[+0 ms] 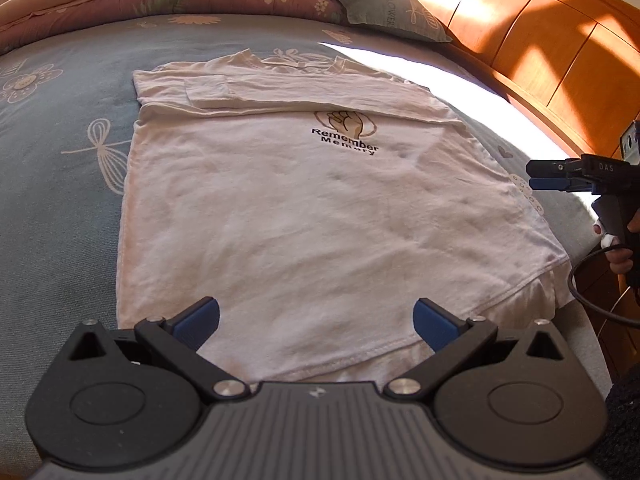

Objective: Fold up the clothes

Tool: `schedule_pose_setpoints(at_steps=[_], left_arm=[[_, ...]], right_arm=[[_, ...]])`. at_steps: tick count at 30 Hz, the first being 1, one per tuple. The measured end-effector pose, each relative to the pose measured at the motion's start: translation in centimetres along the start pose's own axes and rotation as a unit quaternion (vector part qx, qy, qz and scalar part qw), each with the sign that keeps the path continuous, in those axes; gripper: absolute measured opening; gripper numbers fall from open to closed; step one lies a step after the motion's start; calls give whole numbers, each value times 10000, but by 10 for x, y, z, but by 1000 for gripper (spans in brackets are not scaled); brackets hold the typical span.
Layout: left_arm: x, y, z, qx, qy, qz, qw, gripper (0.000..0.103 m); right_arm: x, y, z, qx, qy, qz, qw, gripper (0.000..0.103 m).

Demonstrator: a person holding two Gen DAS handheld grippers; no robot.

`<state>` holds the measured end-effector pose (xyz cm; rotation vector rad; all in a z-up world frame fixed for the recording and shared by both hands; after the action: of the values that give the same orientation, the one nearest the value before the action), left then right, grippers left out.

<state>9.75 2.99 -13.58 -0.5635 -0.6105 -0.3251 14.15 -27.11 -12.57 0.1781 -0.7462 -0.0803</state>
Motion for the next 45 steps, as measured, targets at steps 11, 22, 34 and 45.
schedule_pose_setpoints(at_steps=[11,22,34,45], left_arm=[[-18,-3,18,47,246,-216,9995,102],[-18,-55,-17,625,777,-2140,9717,102],[-40,-65,-34,695,1015,-2316,9650,102],[-46,-69,-32,631,975,-2219,9681,102]], right_arm=[[-47,-3,13,-367,429,233,9981,103],[-36,39,36,-614,-252,1737,9825,103],[-70,75,21,-403,-137,2173,9752,103],[-94,77,8,-431,-76,1961,9796,103]])
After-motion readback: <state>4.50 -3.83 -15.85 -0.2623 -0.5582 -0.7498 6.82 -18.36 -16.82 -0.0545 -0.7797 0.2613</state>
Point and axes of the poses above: each gripper's, at about its wrist camera, not at the fingertips, and z roughly against the way its jaws point, y to its left, x to its top, the point moved 6 cm from there along -z, roughly the way its jaws point, and after that the axes turned 15 degrees about -x, right-handed, at the moved point
